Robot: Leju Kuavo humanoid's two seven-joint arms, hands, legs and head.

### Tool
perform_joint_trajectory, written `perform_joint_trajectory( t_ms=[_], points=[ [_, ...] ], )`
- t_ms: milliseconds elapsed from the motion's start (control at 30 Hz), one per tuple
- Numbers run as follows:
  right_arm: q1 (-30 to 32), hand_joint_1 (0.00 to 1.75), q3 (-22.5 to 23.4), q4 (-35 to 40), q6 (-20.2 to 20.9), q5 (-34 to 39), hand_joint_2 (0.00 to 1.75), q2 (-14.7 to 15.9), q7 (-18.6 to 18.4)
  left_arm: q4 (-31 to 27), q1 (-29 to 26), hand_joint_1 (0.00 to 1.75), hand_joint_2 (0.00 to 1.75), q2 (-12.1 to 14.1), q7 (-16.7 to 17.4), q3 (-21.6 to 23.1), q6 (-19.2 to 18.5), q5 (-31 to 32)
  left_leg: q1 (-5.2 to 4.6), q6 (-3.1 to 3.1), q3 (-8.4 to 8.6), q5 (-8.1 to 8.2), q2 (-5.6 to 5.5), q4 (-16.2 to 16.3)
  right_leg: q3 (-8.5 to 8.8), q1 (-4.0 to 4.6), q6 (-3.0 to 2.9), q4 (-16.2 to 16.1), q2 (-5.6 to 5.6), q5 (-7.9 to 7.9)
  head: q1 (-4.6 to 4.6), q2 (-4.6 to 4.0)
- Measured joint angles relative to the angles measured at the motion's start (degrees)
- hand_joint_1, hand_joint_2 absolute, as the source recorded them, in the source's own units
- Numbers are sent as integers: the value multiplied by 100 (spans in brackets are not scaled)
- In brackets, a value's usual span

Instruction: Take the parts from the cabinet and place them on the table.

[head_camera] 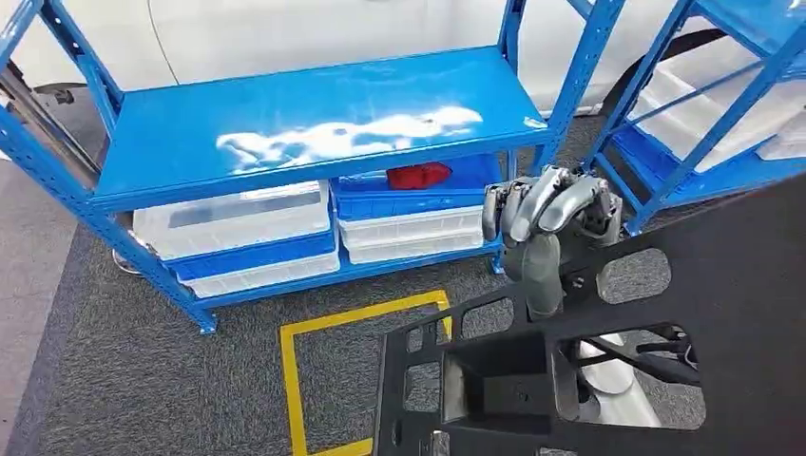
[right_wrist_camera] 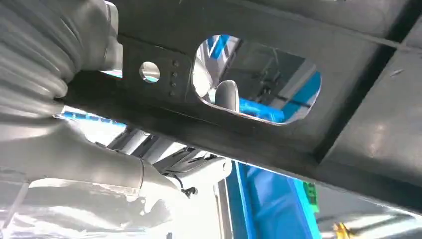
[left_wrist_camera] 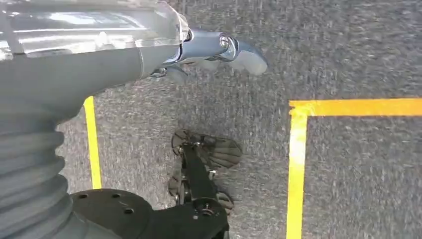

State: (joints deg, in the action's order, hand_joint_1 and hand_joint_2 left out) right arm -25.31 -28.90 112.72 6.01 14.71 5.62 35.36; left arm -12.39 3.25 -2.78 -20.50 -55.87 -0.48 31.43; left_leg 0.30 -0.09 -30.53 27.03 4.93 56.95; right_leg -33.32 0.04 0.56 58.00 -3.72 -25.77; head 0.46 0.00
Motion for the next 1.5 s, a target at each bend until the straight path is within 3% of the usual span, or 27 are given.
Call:
perform_joint_trajectory(
  t_ms=[100, 167, 200, 267, 333, 400, 433, 467, 600, 633, 667, 700, 767, 800, 833, 900, 933, 967, 1100, 1133, 1200, 1267, 1300, 1367, 1433, 1467, 1500],
  points=[
    [76, 175, 107, 28, -20, -2, 175, 92, 72, 0, 7, 0, 175, 9, 22, -2, -2, 42, -7, -92, 24, 21, 159, -13, -32, -23, -113, -45, 163, 47, 4, 0],
    [94, 175, 158, 61, -15, 22, 175, 125, 88, 0, 0, 0, 175, 22, 50, -2, 4, 46, 36, -131, -122, 318, -234, 332, -29, -51, -183, -73, 261, 85, -4, 0],
    [111, 175, 182, 68, -7, 46, 175, 134, 97, 0, -15, 0, 175, 22, 105, -4, 46, 41, 44, -142, -322, 582, -361, 799, -41, -47, -203, -73, 318, 92, -2, 0],
    [205, 175, 234, 68, 11, 70, 175, 179, 138, 0, -43, 0, 175, 24, 207, -57, 183, -11, 43, -155, -758, 940, -446, 1728, -57, -30, -217, -67, 466, 102, -2, 0],
    [291, 175, 267, 68, 24, 92, 175, 223, 158, 0, -72, 0, 175, 24, 251, -112, 276, -48, 43, -136, -814, 754, -452, 1778, -49, -24, -216, -59, 633, 103, 0, 0],
    [315, 175, 298, 77, 48, 107, 175, 258, 186, 0, -74, 0, 175, 24, 254, -151, 306, -66, 45, -93, -402, 168, -539, 832, -30, -25, -206, -39, 798, 98, 0, 0],
    [317, 175, 306, 76, 57, 109, 175, 269, 191, 0, -78, 0, 175, 24, 254, -160, 313, -66, 52, -63, -191, -87, -782, 321, -33, -29, -190, -27, 864, 90, -2, 0],
    [322, 175, 324, 76, 68, 111, 175, 287, 197, 0, -83, 0, 175, 26, 264, -177, 336, -64, 72, -30, -130, -37, -1023, 171, -63, 5, -151, 4, 922, 92, 9, 0],
    [522, 175, 440, 195, 41, 188, 175, 501, 342, 0, -71, 0, 175, 24, 284, -192, 608, -22, 71, 27, -87, -41, -816, 38, -158, -39, 29, -16, 1183, 163, 9, 0],
    [602, 175, 490, 225, 26, 216, 175, 584, 383, -2, -65, 0, 175, -2, 264, -195, 674, -20, 103, 70, -69, -73, -722, -1, -171, -45, 41, 48, 995, 104, 5, 0],
    [633, 175, 549, 265, 13, 243, 175, 656, 425, -2, -70, 0, 175, 0, 221, -203, 721, -18, 93, 103, -66, -79, -669, -17, -276, -14, 83, 253, 647, -56, 48, 0],
    [663, 175, 599, 289, 0, 242, 175, 713, 446, -2, -86, 0, 175, 0, 179, -216, 739, -15, 77, 126, -69, -76, -579, -16, -470, -29, 123, 659, 491, -290, 75, 0],
    [815, 175, 682, 341, -7, 219, 175, 787, 451, -2, -106, 0, 175, 0, 125, -243, 765, 4, 67, 135, -76, -68, -417, -11, -918, -65, 170, 1590, 426, -673, 75, 0],
    [889, 175, 708, 365, -11, 205, 175, 830, 451, -2, -101, 0, 175, 0, 116, -249, 769, 26, 66, 137, -78, -65, -339, -8, -1037, -83, 190, 1837, 422, -713, 72, 0],
    [942, 175, 724, 385, -13, 201, 175, 877, 451, -2, -99, 0, 175, 0, 111, -254, 763, 39, 65, 131, -75, -58, -268, -7, -1015, -97, 204, 1789, 411, -623, 74, 0],
    [999, 175, 772, 446, -18, 190, 175, 960, 451, -2, -91, 0, 175, -9, 114, -262, 732, 50, 66, 107, -63, -35, -117, 7, -526, -101, 201, 877, 319, -154, 77, 0],
    [1006, 175, 789, 474, -20, 188, 175, 984, 451, -2, -86, 0, 175, -13, 114, -264, 732, 50, 66, 87, -50, -20, -69, 12, -225, -97, 186, 338, 187, 44, 77, 0],
    [1013, 175, 805, 507, -24, 186, 175, 1012, 451, -2, -82, 0, 175, -11, 116, -264, 732, 55, 28, 52, -41, -1, -10, 18, -53, -45, 105, 1, -64, 6, 68, 0],
    [1154, 175, 844, 601, -125, 94, 175, 1119, 451, -2, -59, 0, 175, -15, 252, -275, 656, 59, 14, -77, 21, 15, 167, -11, -103, -7, -48, -5, 162, 66, 66, 0],
    [1184, 175, 863, 644, -127, 57, 175, 1139, 451, -2, -58, 0, 175, -26, 303, -276, 654, 63, 21, -112, 24, 53, 193, -1, -68, -57, -105, -61, 229, 101, 66, 0],
    [1213, 175, 864, 691, -173, -88, 175, 1141, 459, 0, -60, 0, 175, -33, 426, -282, 621, 76, 55, -136, -145, 418, -297, 476, -64, -72, -173, -85, 321, 126, 46, 0],
    [1270, 175, 857, 691, -269, -179, 175, 1141, 451, 0, -84, 0, 175, -37, 562, -293, 599, 74, 53, -146, -588, 885, -440, 1447, -86, -49, -206, -84, 461, 131, 33, 0],
    [1299, 175, 855, 691, -306, -199, 175, 1141, 451, 0, -97, 0, 175, -35, 605, -304, 592, 64, 49, -143, -748, 975, -446, 1780, -90, -36, -211, -81, 536, 135, 31, 0],
    [1327, 175, 853, 691, -298, -199, 175, 1141, 451, 0, -99, 0, 175, -7, 665, -337, 601, 35, 43, -111, -703, 737, -454, 1652, -86, -22, -210, -70, 690, 138, 33, 0],
    [1317, 175, 853, 688, -249, -212, 175, 1126, 451, 0, -92, 0, 175, 22, 671, -391, 621, -9, 41, -56, -253, 183, -564, 689, -72, -20, -202, -47, 839, 137, 33, 0],
    [1316, 175, 855, 682, -189, -262, 175, 1091, 451, 0, -92, 0, 175, 37, 671, -426, 636, -17, 42, -20, -45, 0, -831, 191, -77, -25, -192, -33, 906, 135, 33, 0],
    [1304, 175, 857, 676, -149, -315, 175, 1037, 451, 0, -98, 0, 175, 53, 671, -450, 643, -24, 68, -9, -7, 60, -1020, 63, -111, 5, -150, 7, 966, 140, 52, 0]
  ],
)
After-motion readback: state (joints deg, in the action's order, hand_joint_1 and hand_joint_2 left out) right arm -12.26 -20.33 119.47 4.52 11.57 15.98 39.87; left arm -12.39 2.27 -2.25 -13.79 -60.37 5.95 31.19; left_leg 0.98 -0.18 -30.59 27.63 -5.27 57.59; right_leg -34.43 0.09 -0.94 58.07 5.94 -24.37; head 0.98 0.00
